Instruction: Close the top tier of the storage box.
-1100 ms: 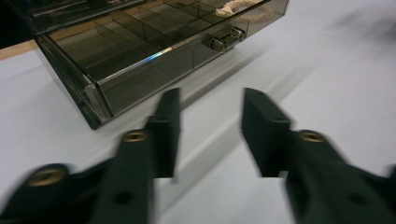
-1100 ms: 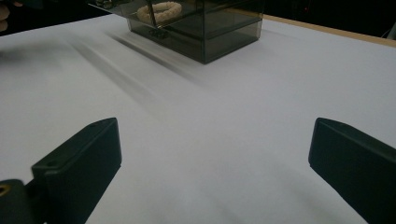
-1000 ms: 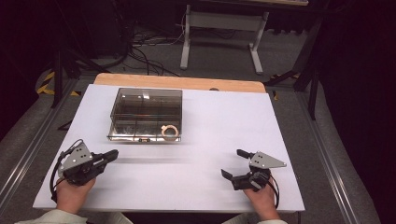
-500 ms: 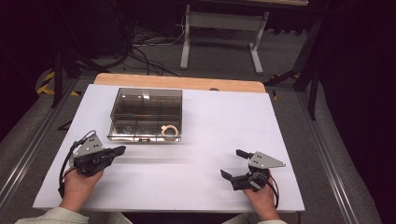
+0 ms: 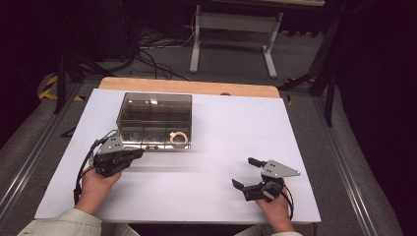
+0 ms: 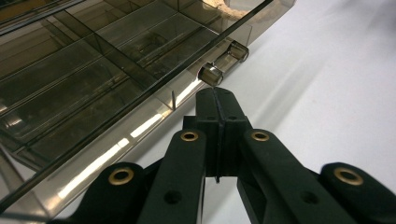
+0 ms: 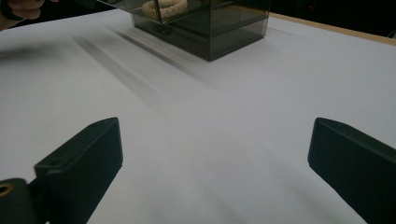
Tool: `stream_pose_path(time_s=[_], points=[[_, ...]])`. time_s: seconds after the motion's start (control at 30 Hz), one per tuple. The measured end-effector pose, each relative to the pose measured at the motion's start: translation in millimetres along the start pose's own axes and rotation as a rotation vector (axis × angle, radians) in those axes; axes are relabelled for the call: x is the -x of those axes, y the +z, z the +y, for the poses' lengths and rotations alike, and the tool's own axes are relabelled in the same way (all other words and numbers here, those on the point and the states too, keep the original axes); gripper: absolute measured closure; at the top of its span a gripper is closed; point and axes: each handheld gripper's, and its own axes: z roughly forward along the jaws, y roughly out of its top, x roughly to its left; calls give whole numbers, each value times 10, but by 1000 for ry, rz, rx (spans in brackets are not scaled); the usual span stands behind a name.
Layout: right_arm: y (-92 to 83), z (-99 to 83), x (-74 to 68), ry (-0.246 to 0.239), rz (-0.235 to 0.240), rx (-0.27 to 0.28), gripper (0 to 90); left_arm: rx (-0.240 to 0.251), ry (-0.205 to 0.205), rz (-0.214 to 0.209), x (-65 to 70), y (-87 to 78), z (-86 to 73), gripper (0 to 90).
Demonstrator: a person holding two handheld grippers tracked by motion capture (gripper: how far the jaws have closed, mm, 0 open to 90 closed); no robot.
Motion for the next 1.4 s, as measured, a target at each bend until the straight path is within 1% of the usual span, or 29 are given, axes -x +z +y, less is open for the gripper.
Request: stream_pose_path(time_s=[0.1,0.13,0.2,0.27,0.37,0.4,0.53,0.8,0.83,0.87,0.9,0.93,1.07,1.13,1.17,1.37,1.4], points=[[1,0,-2,-5,1,-4,38,-8,-3,-3,-11,31,4,899],[2,0,-2,-6,0,-5,38,-8,-10,-2,-10,40,4,899],[5,0,-2,-7,1,-5,38,-10,-6,6,-22,47,8,899],[5,0,-4,-7,2,-5,38,-8,-14,0,-28,58,9,899],[6,0,-3,-8,2,-6,38,-13,-3,22,-33,71,15,899],[7,0,-3,-8,2,-6,38,-17,0,18,-35,76,18,899],[8,0,-5,-6,2,-5,39,-15,3,23,-30,86,25,899],[9,-1,-4,-5,2,-6,40,-16,1,31,-30,92,32,899],[10,-1,-4,-5,2,-7,40,-15,5,43,-37,93,39,899],[10,-1,-4,-5,2,-7,40,-13,-2,42,-41,101,45,899],[10,-1,-4,-5,3,-7,40,-12,-4,54,-49,103,54,899],[10,-1,-5,-5,2,-6,40,-10,-1,55,-59,107,62,899],[9,-1,-3,-3,3,-7,40,0,-21,64,-87,132,92,899],[10,-1,-3,-2,4,-8,40,3,-18,72,-107,141,109,899],[11,-1,-2,-3,4,-9,40,2,-25,75,-109,149,116,899],[11,-1,-2,-2,5,-8,40,11,-35,94,-168,195,142,899],[11,-1,-1,-2,5,-8,40,14,-43,90,-175,203,143,899]])
